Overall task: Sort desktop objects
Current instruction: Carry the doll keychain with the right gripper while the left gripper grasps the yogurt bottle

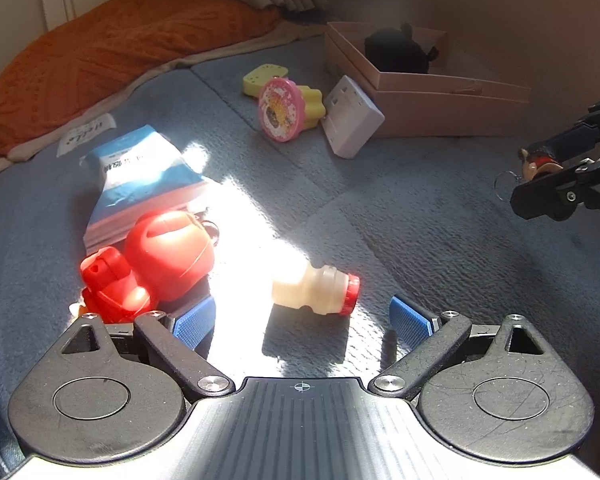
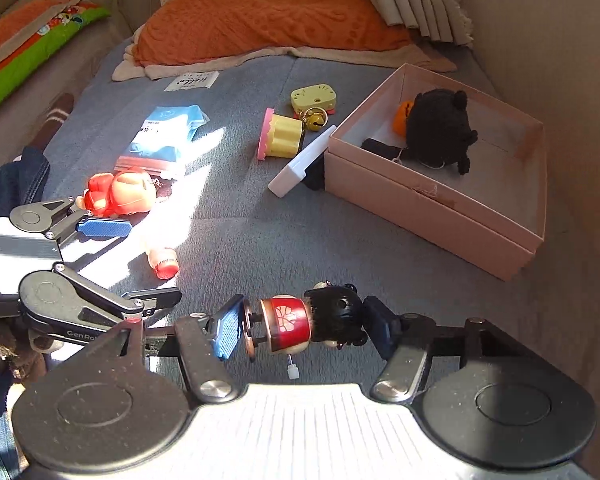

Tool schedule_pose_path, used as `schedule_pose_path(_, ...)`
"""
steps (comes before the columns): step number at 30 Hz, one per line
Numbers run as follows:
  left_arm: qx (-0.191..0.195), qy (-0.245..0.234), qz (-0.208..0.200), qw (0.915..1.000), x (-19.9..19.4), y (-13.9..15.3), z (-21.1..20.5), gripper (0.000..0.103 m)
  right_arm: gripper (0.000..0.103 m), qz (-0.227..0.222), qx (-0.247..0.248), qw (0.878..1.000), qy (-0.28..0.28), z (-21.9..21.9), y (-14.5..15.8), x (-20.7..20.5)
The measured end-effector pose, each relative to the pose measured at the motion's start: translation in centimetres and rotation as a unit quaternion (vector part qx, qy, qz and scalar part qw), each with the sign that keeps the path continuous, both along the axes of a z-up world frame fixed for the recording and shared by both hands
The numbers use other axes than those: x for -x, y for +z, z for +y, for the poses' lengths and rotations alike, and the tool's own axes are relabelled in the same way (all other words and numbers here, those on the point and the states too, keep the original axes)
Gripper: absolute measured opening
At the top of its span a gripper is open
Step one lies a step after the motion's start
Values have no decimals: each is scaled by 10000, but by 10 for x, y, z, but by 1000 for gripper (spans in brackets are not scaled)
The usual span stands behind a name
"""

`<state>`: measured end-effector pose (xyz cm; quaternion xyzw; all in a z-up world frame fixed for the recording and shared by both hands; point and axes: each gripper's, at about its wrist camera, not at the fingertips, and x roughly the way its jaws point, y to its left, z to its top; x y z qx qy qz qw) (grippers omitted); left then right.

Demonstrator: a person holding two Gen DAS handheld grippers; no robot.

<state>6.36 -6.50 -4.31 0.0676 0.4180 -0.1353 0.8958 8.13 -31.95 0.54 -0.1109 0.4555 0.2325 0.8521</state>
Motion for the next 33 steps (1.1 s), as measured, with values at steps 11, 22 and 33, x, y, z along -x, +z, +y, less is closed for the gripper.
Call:
schedule_pose_path(11, -371, -121, -358, 9986, 1, 3, -13, 74, 64, -691, 60, 9949, -730, -33, 11, 40)
schedule_pose_path(22, -669, -232, -281, 9971, 8, 14, -29, 51, 64, -552, 311, 9975, -301, -19, 2, 49)
schedule_pose_path(33, 105, -824, -1438, 9861, 48, 124, -65, 51, 64, -1006, -563, 9922, -478, -65, 94, 57)
